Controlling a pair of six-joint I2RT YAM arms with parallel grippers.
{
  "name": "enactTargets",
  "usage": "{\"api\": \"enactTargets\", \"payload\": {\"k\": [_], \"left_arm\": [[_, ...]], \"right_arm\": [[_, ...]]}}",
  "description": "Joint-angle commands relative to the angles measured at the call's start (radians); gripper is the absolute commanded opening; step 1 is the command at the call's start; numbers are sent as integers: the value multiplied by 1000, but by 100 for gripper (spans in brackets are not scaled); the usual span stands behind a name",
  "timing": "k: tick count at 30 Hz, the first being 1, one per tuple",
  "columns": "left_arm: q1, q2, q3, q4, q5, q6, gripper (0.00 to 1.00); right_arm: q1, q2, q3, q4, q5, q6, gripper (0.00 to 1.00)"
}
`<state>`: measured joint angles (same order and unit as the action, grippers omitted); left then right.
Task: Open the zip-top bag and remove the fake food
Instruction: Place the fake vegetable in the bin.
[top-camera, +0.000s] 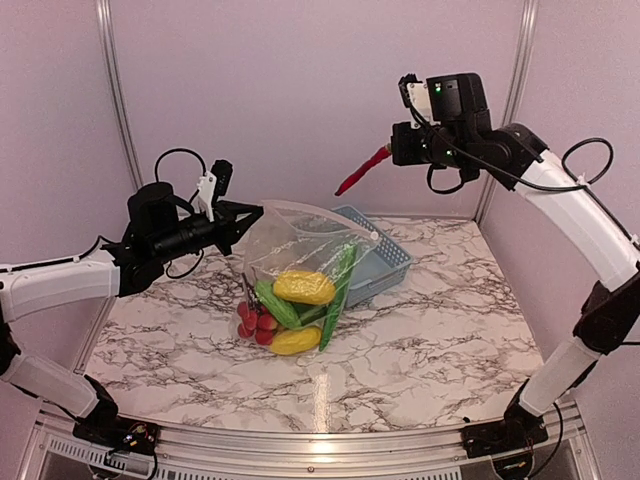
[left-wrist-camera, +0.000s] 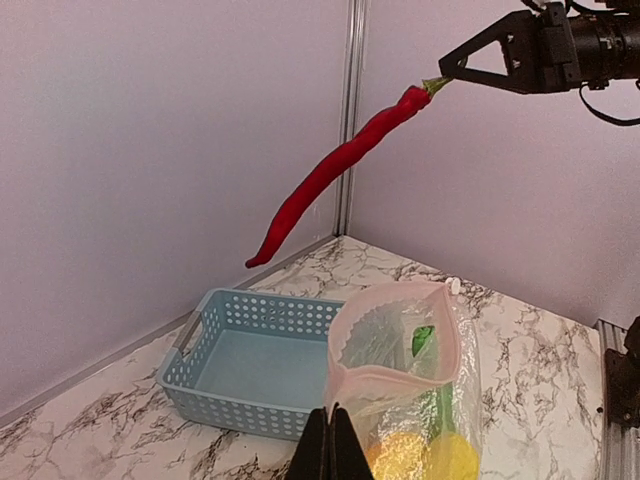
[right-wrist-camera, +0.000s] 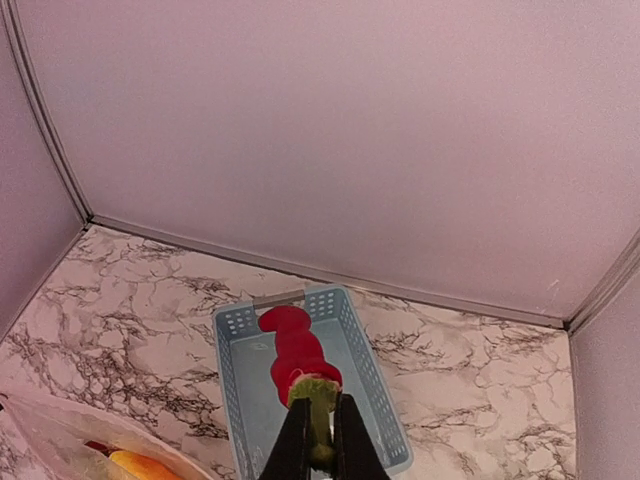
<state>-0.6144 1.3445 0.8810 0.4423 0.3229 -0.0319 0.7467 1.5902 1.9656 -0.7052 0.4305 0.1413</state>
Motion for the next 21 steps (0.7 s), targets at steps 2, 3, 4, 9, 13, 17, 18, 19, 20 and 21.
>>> {"api": "enactTargets", "payload": {"k": [2, 3, 4, 9, 13, 17, 18, 19, 20, 21], "left_arm": [[4, -64, -10, -15, 15, 16, 0], [4, -70, -13, -13, 13, 13, 0], [4, -76, -16, -9, 12, 11, 0], [4, -103, -21, -24, 18, 7, 0], [4, -126, -28, -46, 16, 11, 0], [4, -145, -27, -67, 12, 15, 0], [4, -150, -27, -70, 9, 16, 0], [4, -154, -27, -72, 7, 16, 0], [4, -157, -27, -73, 6, 16, 0], [4, -159, -27, -74, 5, 17, 0]], "right_arm": [[-85, -40, -180, 201, -147, 93, 0], [-99, -41, -229, 239, -158, 108, 0], [-114, -42, -266, 266, -175, 126, 0], [-185, -48, -467, 448, -295, 208, 0], [-210, -35, -575, 564, -339, 248, 0], [-244, -17, -653, 655, -409, 301, 0], [-248, -12, -666, 668, -417, 310, 0], [-249, -5, -678, 679, -419, 317, 0], [-249, 0, -687, 687, -418, 321, 0], [-250, 7, -695, 694, -419, 326, 0]]}}
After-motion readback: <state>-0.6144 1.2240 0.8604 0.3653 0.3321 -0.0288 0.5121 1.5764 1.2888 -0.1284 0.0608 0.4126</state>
